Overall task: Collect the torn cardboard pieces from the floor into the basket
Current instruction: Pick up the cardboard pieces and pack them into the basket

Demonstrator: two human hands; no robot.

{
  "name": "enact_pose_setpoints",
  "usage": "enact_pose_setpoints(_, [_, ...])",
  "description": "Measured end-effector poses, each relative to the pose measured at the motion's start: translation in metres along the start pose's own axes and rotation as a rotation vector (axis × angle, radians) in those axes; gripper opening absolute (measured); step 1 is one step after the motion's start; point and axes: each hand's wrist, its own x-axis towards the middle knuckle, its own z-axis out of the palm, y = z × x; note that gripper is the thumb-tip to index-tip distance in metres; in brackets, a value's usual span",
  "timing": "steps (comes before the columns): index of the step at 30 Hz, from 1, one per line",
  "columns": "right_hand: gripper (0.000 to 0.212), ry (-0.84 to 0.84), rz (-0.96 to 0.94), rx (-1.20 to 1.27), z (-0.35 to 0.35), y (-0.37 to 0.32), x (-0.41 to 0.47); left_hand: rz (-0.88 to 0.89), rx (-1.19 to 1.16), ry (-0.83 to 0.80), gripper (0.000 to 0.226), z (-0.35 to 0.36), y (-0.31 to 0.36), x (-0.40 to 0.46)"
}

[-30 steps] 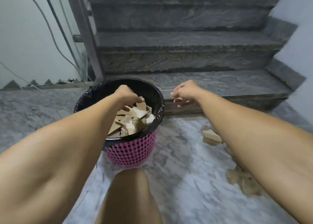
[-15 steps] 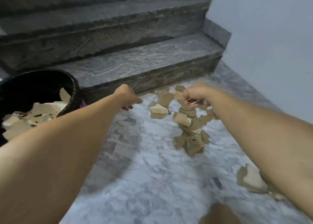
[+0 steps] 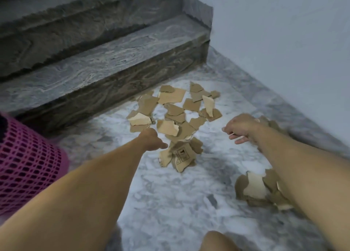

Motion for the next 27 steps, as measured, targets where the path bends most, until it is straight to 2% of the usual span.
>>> enact_pose_setpoints(5, [0.031,-0.031,-0.001,0.053,0.009,-0.004,0.026,-0.058,-0.086,0.059,0.082,0.001,-0.008,0.029])
enact_pose_setpoints(9, [0.027,-0.026,0.002,0.049,0.020,-0.019,0.051,-0.102,-0.137,0.120,0.084,-0.006,-0.017,0.057])
enact_pose_setpoints(12, [0.026,0.020,0.007,-0.027,0.028,-0.031,0.073,-0.188,-0.161,0.199,0.082,-0.012,-0.028,0.086])
enact_pose_setpoints(16, [0.031,0.133,0.048,-0.187,0.034,-0.042,0.107,-0.360,-0.158,0.312,0.096,-0.017,-0.038,0.123])
enact_pose_setpoints(17, [0.038,0.169,0.055,-0.197,0.037,-0.043,0.118,-0.394,-0.142,0.337,0.098,-0.017,-0.040,0.132])
enact_pose_setpoints(20, [0.078,0.221,0.055,-0.256,0.049,-0.050,0.146,-0.444,-0.195,0.393,0.096,-0.019,-0.044,0.161])
enact_pose_setpoints(23, [0.086,0.152,-0.001,-0.295,0.069,-0.061,0.169,-0.394,-0.223,0.394,0.102,-0.017,-0.042,0.185])
enact_pose_setpoints(27, [0.075,0.024,-0.073,-0.481,0.102,-0.081,0.181,-0.282,-0.156,0.318,0.063,-0.005,-0.028,0.202])
